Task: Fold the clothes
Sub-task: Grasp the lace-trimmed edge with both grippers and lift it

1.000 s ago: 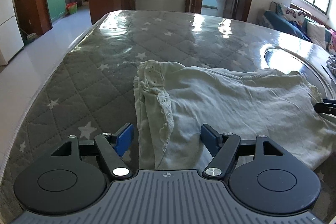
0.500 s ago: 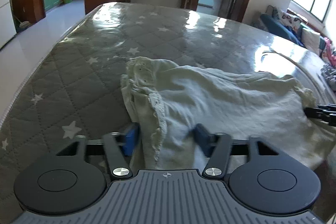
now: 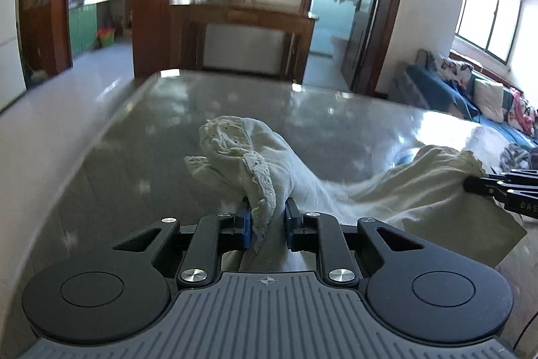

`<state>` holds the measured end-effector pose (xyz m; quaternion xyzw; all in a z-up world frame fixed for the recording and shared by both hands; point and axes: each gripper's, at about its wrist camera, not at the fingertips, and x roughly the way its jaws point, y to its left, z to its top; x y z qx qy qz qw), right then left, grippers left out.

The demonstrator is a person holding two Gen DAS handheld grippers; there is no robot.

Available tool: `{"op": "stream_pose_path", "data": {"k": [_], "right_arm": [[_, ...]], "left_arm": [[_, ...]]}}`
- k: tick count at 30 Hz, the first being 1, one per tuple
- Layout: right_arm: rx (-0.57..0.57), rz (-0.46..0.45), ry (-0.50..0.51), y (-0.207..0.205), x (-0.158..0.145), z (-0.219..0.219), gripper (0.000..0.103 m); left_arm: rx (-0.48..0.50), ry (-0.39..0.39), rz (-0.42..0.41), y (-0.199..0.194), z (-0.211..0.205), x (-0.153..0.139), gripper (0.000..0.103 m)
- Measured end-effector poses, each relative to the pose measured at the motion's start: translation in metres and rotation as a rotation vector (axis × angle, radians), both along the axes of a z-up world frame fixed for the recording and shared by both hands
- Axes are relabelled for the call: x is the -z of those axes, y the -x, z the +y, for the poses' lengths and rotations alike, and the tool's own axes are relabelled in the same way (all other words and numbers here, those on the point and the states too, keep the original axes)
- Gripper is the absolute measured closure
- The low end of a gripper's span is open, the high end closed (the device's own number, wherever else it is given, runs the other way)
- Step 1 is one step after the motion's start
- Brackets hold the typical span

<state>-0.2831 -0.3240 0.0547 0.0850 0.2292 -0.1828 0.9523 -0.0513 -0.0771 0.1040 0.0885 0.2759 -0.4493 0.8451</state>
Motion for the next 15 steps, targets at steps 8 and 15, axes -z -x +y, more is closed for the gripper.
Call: {"op": "stream_pose_path", "data": {"k": [8, 15], "right_arm": [[0.005, -0.049, 0.096, -0.046, -0.031, -0.023, 0.090], [0.022, -0.046, 0.151, -0.091, -0.023, -0.052, 0.090]], "left_arm": [[-0.058, 0.036, -0.063, -0.038, -0.040, -0.032, 0.084], [-0.113, 0.014, -0.043, -0.076, -0.077, -0.020, 0.082]]}}
